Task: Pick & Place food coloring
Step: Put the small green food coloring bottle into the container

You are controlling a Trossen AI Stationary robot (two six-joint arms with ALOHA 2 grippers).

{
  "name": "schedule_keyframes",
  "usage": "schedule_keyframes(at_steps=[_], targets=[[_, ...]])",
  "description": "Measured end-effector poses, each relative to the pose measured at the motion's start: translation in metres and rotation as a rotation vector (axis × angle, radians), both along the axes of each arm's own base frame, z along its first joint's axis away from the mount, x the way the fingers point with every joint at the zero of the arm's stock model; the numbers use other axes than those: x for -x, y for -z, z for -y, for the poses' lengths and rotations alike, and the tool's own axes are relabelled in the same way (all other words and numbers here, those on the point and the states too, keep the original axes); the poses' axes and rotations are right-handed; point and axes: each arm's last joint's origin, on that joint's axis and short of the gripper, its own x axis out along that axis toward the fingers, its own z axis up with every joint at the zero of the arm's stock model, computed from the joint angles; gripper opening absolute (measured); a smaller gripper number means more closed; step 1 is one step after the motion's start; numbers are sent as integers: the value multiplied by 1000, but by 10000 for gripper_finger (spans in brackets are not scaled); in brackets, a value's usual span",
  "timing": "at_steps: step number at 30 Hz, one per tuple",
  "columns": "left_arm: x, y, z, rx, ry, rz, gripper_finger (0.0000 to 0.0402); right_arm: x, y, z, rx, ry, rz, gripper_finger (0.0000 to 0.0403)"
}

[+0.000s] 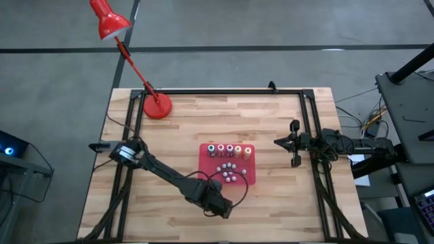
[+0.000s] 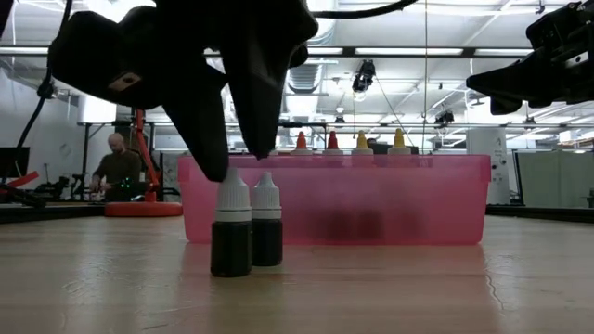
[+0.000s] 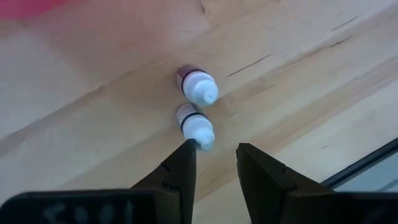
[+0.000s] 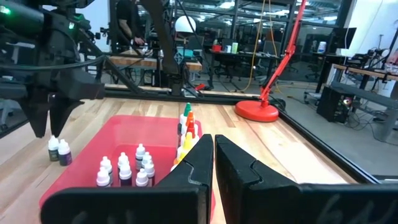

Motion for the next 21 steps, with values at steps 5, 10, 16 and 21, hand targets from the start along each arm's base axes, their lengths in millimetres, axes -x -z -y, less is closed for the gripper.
schedule_keyframes(at_steps=[5,10,16,21], targets=[[-1,2,-1,-9,24,-3,88,0,0,0,0,0,0,9],[-2,2,-4,-22,54,1,88,0,0,0,0,0,0,9],[-2,2,-6,-16,123,-8,89,0,0,0,0,0,0,9],[-1,3,-7,-9,138,-26,89,0,0,0,0,0,0,9]])
